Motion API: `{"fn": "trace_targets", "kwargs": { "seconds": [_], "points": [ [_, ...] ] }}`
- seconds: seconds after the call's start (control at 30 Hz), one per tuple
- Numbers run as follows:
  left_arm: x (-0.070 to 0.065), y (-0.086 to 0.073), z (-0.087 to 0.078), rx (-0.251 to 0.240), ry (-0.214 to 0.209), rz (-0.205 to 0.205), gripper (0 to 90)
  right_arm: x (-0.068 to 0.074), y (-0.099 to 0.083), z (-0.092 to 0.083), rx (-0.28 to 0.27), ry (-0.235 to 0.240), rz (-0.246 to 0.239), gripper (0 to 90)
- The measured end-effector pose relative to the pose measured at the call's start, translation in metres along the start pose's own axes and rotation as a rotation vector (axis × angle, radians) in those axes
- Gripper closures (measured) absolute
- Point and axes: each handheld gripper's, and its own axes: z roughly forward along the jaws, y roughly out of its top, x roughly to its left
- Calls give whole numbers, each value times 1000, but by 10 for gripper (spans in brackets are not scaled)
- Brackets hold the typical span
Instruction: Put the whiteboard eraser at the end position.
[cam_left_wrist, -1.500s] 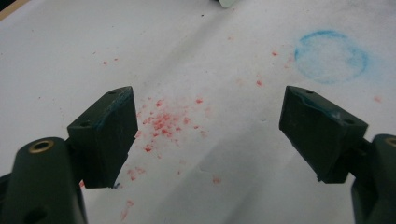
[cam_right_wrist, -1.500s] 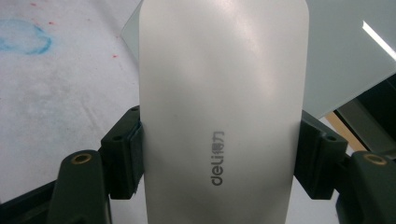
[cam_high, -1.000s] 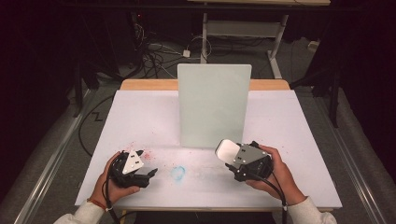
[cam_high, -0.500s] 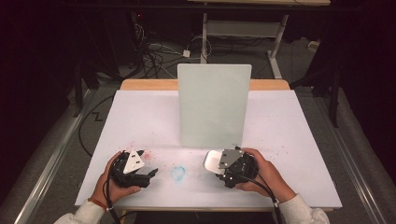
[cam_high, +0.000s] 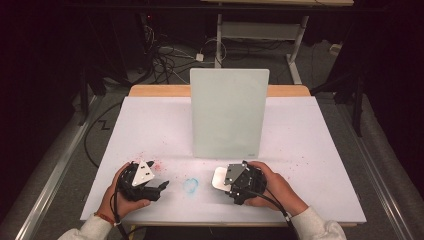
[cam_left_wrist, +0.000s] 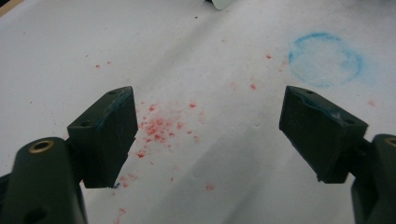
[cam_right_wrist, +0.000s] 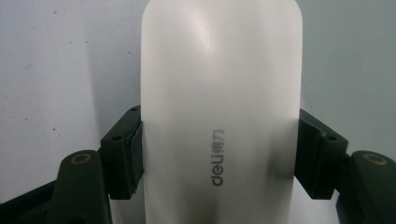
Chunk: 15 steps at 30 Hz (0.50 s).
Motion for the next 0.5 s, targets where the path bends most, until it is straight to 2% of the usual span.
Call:
{"fn": "trace_targets", "kwargs": {
  "seconds": [0.23,0.4,0.5],
  "points": [
    [0,0,0,1,-1,1,189,3,5,7,2,20,-16,306],
    [0,0,0,1,0,4,189,6,6,10,-1,9,-13,304],
    [0,0,0,1,4,5,189,6,5,8,-31,9,5,311]
  ]
}}
